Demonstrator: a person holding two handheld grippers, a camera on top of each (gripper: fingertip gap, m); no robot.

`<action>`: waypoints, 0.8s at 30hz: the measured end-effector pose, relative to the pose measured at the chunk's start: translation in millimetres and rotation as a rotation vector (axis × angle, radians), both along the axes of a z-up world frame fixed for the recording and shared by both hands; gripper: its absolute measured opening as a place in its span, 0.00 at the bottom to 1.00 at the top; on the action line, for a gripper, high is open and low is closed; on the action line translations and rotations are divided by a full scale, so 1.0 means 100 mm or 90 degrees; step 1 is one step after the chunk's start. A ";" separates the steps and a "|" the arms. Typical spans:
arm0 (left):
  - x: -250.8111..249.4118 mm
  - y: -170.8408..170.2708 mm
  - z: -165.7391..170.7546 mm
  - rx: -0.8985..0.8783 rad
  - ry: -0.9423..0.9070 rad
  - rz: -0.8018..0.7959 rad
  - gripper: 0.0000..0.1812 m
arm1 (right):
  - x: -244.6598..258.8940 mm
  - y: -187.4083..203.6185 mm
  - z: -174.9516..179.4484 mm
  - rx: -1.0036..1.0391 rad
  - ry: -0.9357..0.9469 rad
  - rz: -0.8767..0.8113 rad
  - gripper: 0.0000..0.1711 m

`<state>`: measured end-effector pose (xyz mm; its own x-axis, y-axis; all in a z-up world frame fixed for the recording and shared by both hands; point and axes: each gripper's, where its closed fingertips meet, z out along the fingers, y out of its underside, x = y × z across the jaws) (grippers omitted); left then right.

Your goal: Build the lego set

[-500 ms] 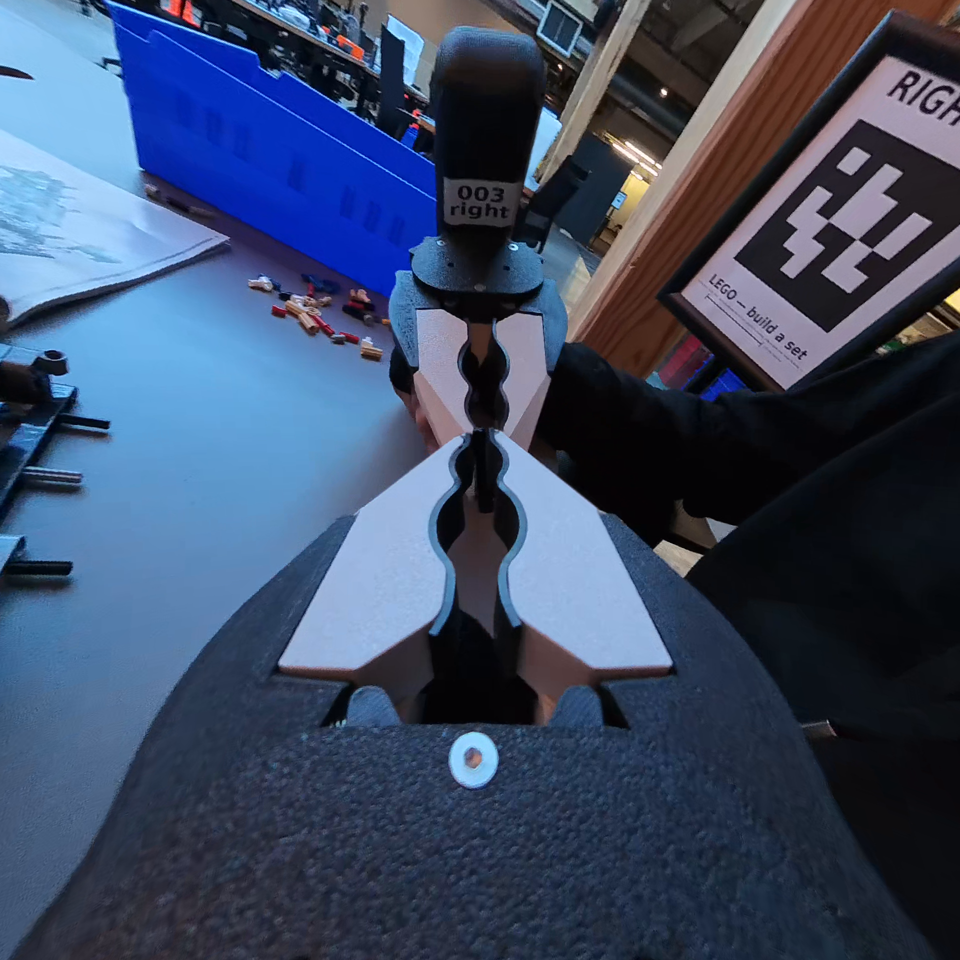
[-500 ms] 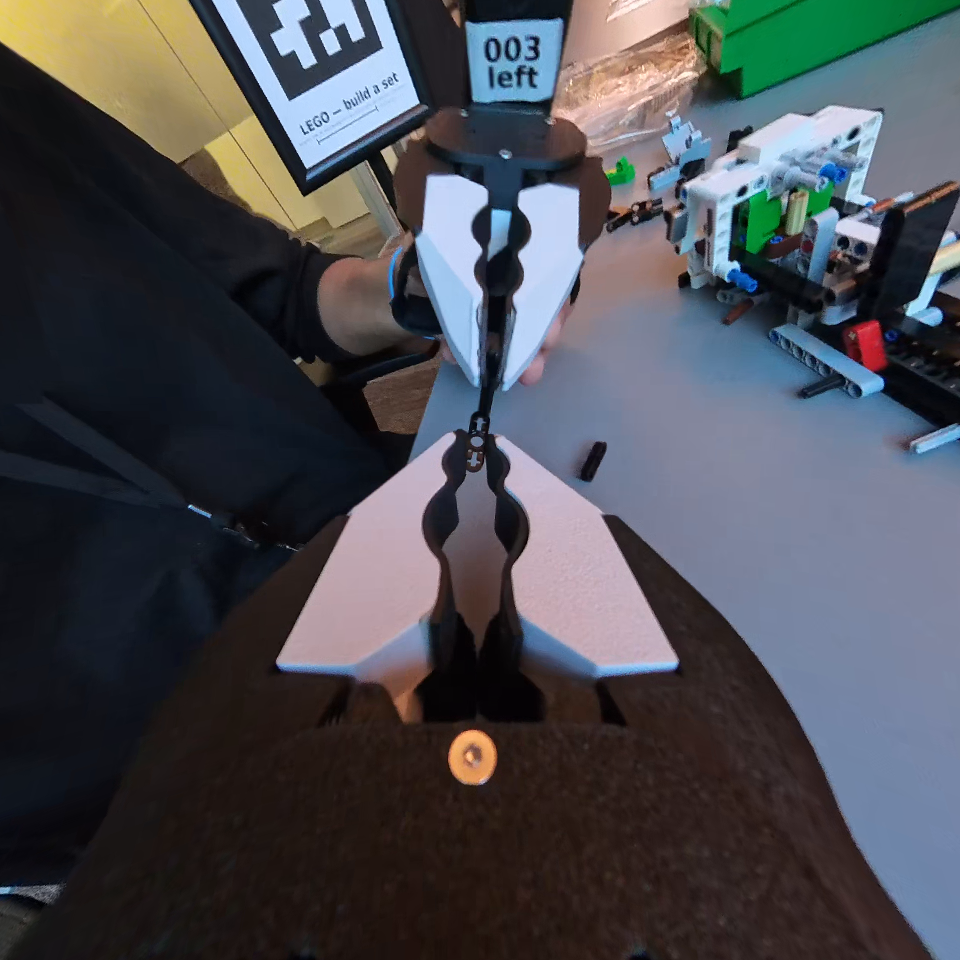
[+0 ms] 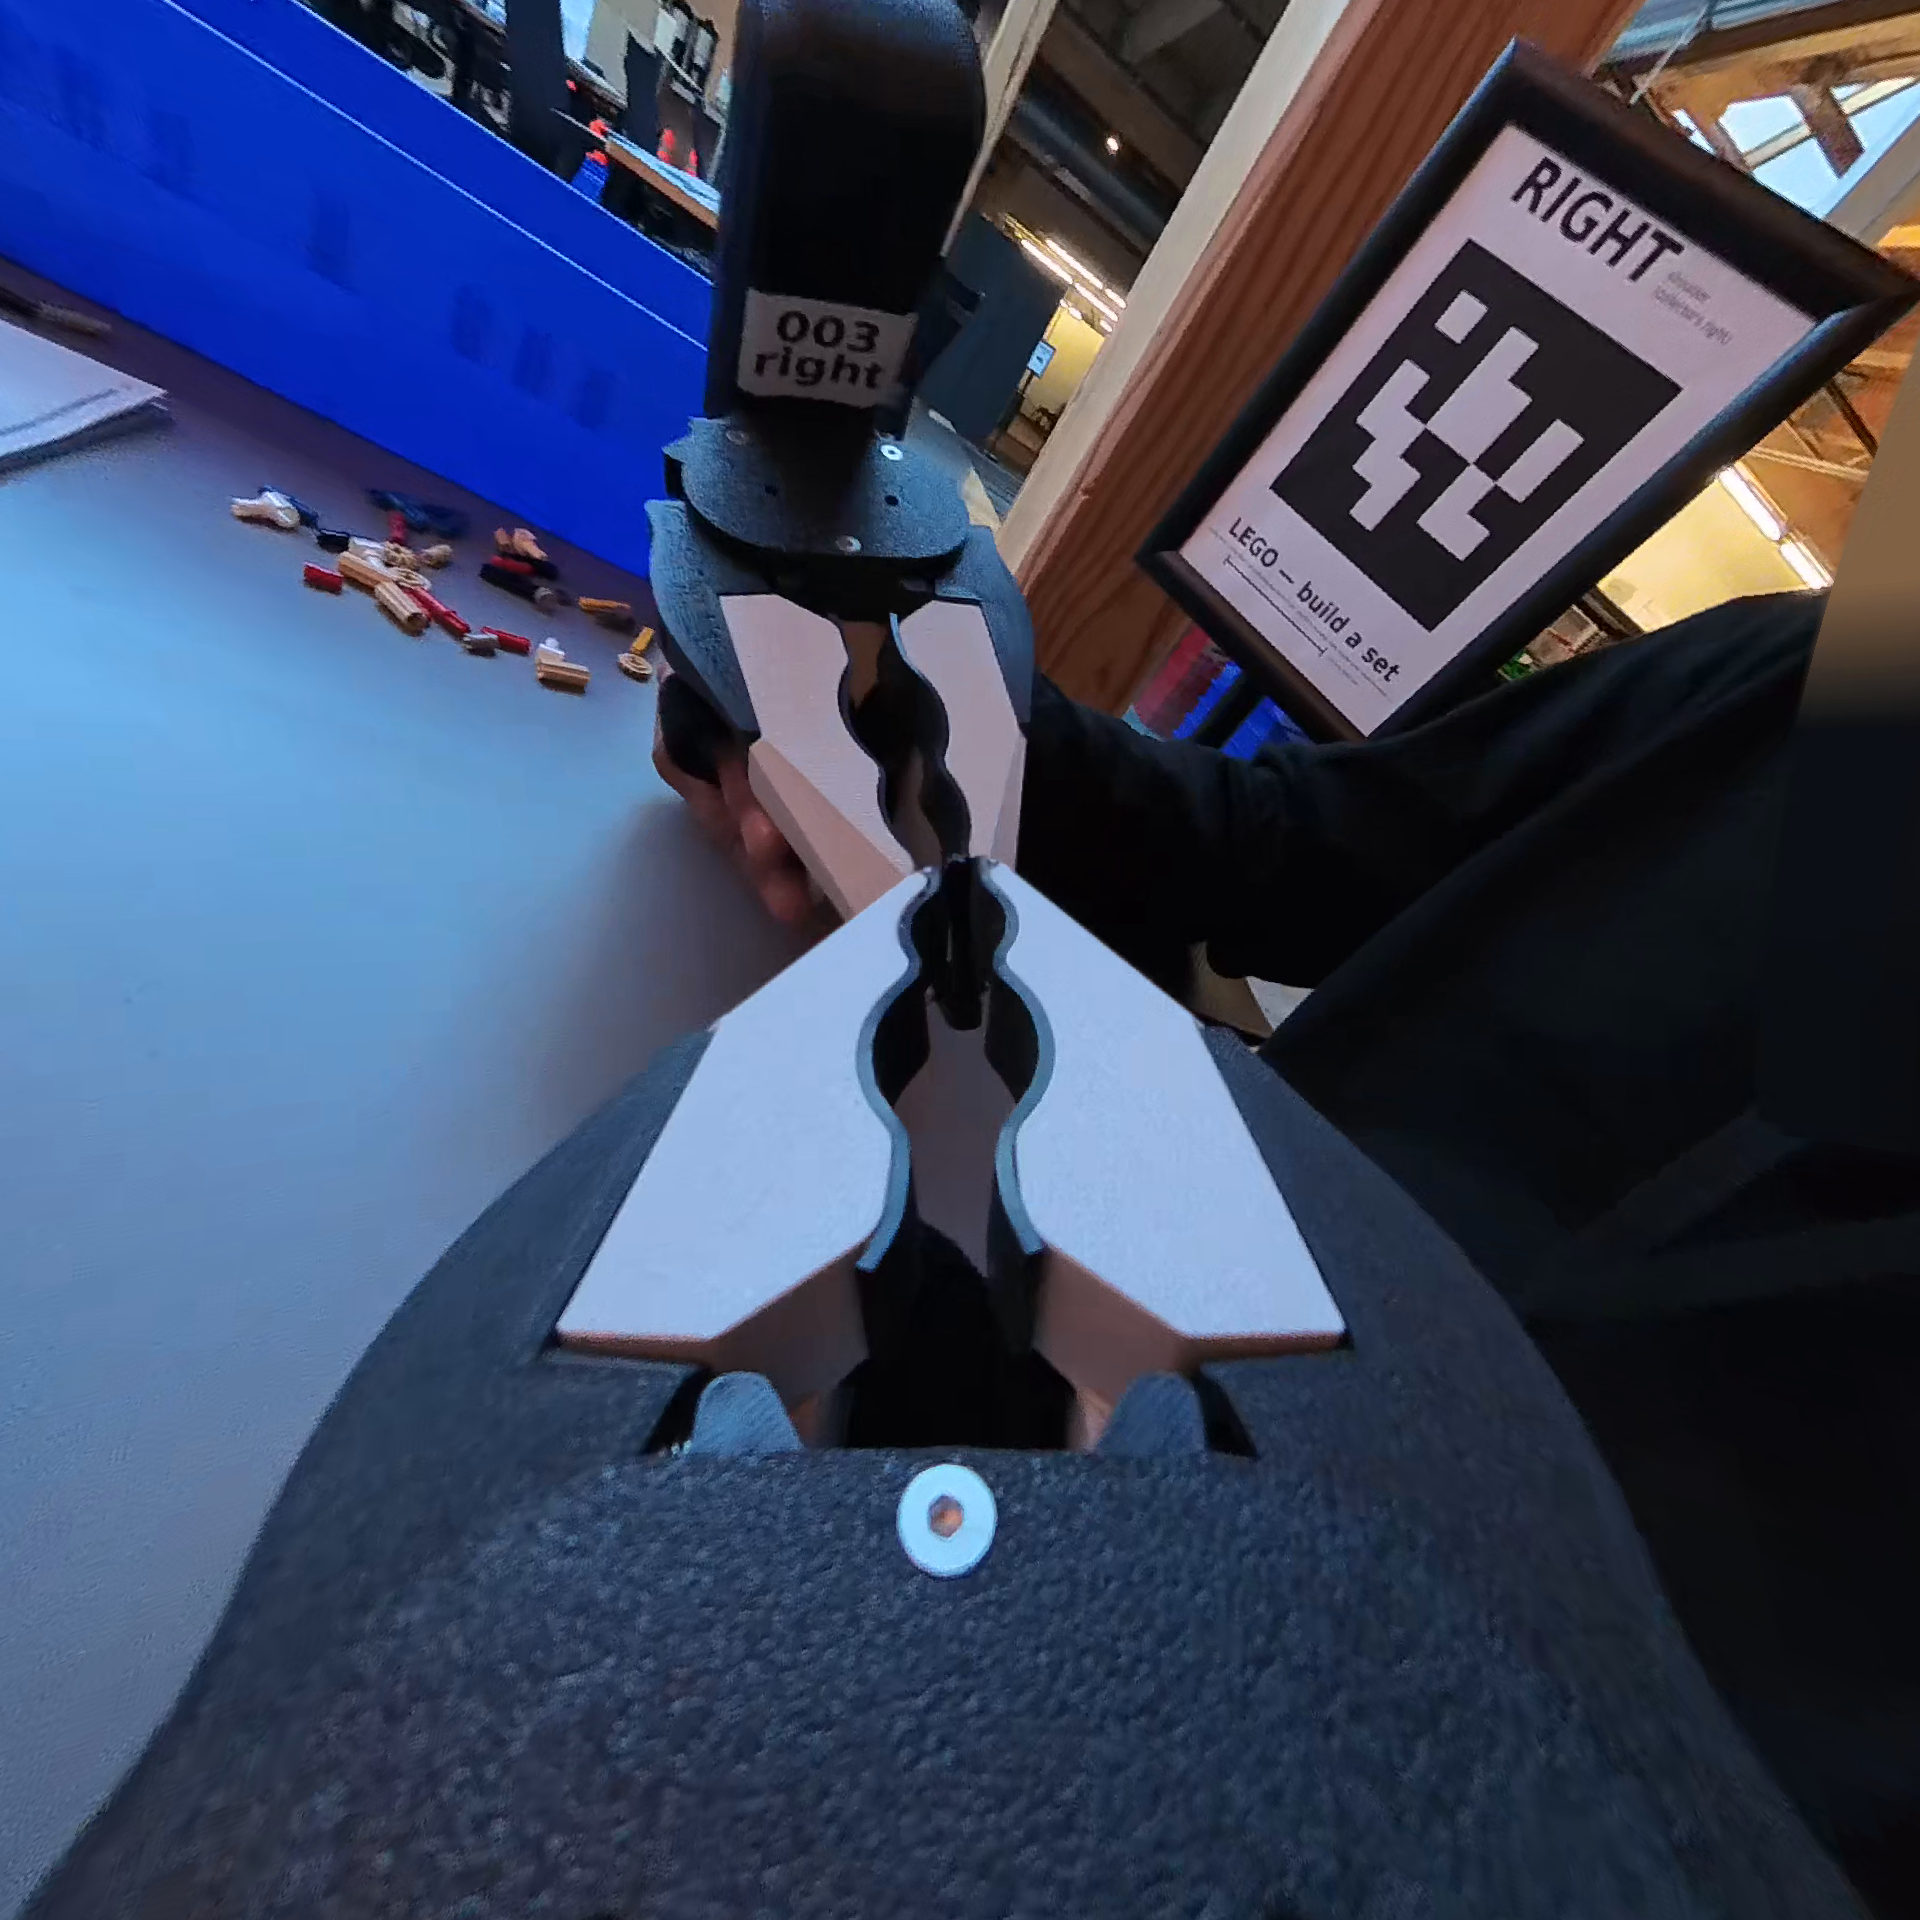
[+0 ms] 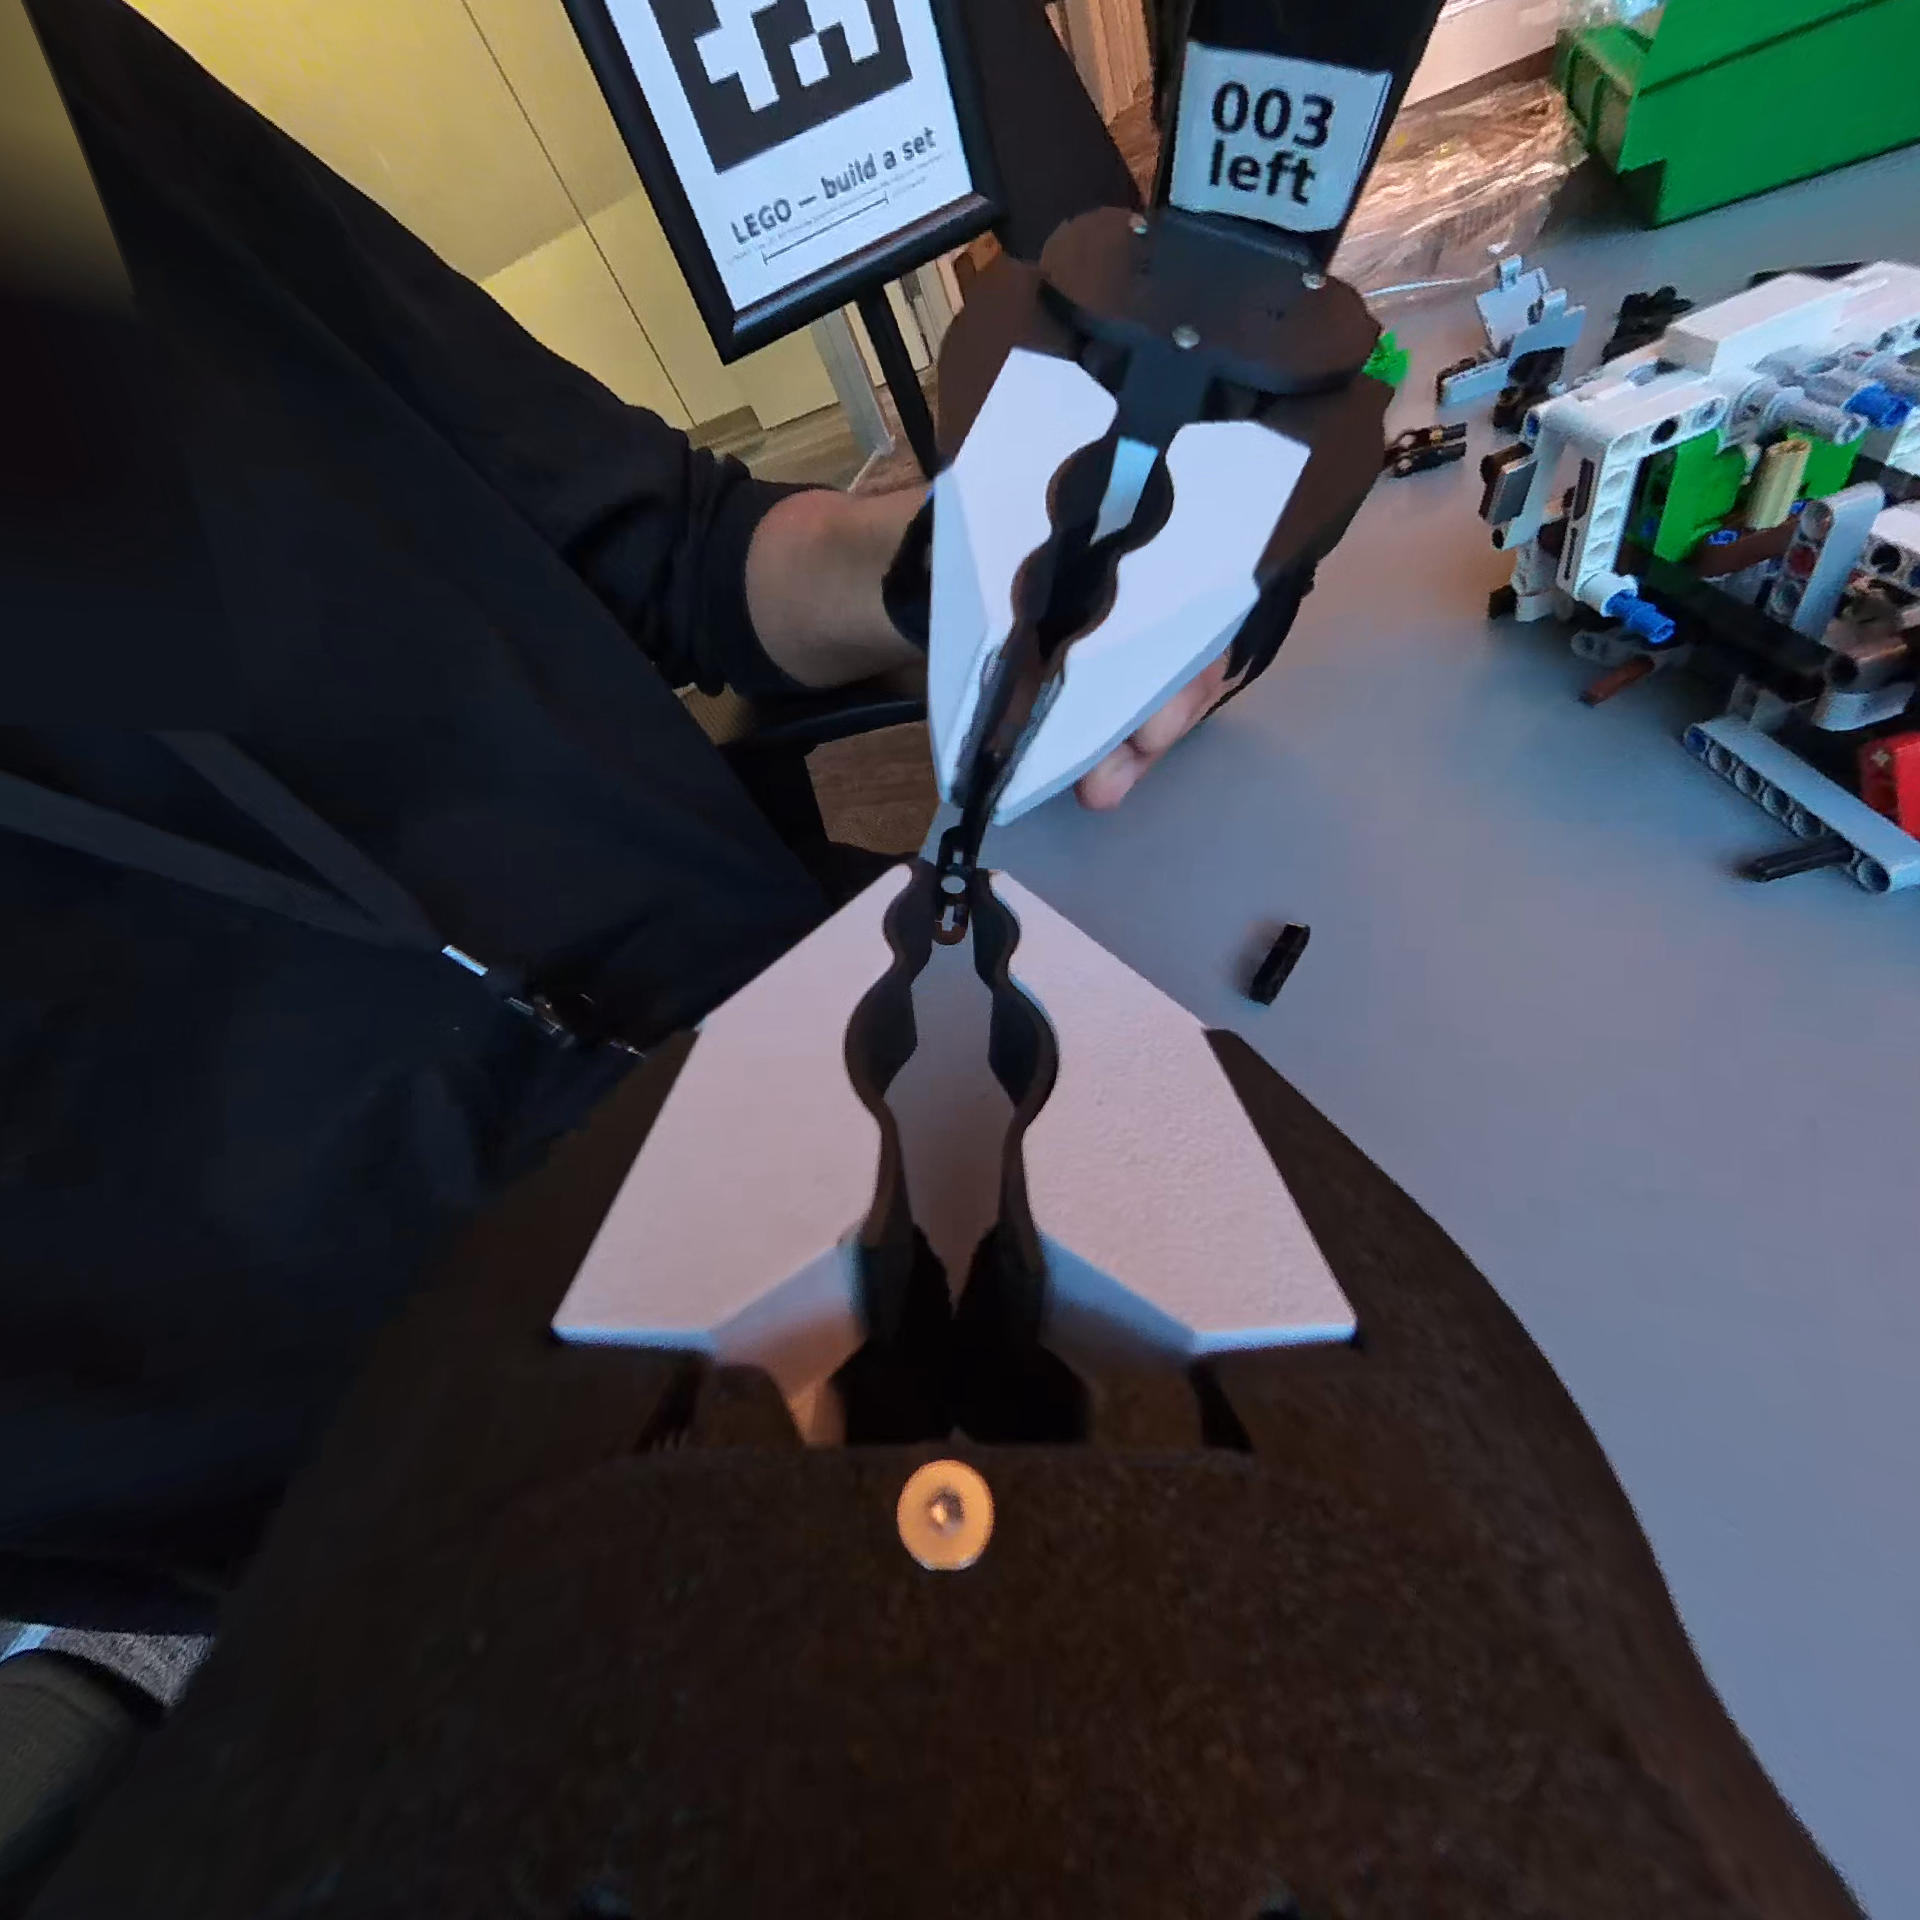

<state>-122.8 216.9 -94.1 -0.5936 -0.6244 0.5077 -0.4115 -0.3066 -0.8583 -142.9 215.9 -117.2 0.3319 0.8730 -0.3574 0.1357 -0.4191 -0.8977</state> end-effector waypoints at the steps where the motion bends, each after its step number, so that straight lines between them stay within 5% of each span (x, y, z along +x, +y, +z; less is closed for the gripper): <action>1: 0.00 -0.01 0.00 0.001 0.001 -0.005 0.01 | 0.00 0.00 -0.01 -0.001 -0.003 0.000 0.03; 17: -0.10 -0.11 -0.02 0.034 -0.013 -0.067 0.01 | -0.05 -0.07 -0.01 0.009 -0.009 0.023 0.03; 24: -0.10 -0.10 -0.19 0.116 0.017 -0.078 0.02 | -0.08 0.01 -0.20 0.070 -0.118 -0.011 0.03</action>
